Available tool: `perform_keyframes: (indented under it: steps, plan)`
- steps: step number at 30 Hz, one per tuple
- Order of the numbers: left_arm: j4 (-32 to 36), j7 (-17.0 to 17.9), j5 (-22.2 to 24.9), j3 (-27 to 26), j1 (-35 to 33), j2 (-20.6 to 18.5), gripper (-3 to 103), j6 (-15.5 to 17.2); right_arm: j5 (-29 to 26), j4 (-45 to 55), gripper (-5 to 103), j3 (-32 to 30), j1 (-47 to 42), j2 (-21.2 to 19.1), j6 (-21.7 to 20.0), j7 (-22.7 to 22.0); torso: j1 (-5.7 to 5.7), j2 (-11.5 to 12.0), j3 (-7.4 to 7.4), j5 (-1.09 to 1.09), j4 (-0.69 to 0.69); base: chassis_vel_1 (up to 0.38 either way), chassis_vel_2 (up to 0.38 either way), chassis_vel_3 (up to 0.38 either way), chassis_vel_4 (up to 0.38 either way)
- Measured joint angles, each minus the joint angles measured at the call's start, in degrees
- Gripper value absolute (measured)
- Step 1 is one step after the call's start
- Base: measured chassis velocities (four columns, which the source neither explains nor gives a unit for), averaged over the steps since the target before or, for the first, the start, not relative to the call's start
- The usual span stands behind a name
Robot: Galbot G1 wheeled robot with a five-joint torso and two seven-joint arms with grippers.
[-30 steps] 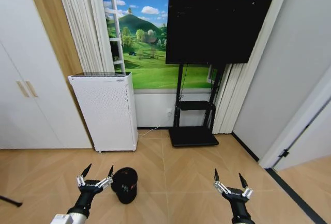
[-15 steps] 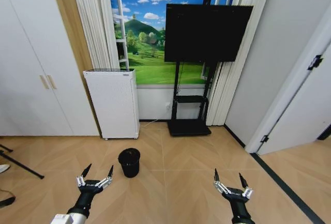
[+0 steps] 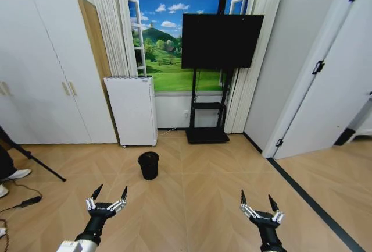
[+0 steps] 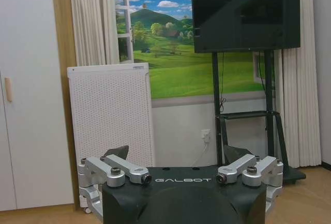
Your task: Pick up the trash bin and place the garbage on the floor into it.
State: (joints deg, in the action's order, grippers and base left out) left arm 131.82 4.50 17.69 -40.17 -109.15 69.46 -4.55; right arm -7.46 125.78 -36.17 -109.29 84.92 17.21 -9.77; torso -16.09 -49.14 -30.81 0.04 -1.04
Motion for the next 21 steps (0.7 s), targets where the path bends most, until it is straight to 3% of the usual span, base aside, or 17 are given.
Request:
perform_keyframes:
  steps: [6, 21]
  plan:
    - [0.0, 0.0, 0.0, 0.0, 0.0, 0.0, 100, 0.0, 0.0, 0.0, 100, 0.0, 0.1, 0.0, 0.0, 0.0, -0.07, 0.1, -0.02, -0.02, 0.07, -0.072, 0.002, 0.06, -0.015]
    - [0.0, 0.0, 0.0, 0.0, 0.0, 0.0, 100, 0.0, 0.0, 0.0, 100, 0.0, 0.0, 0.0, 0.0, 0.0, -0.02, 0.0, 0.0, -0.04, 0.05, -0.008, 0.013, 0.006, -0.01]
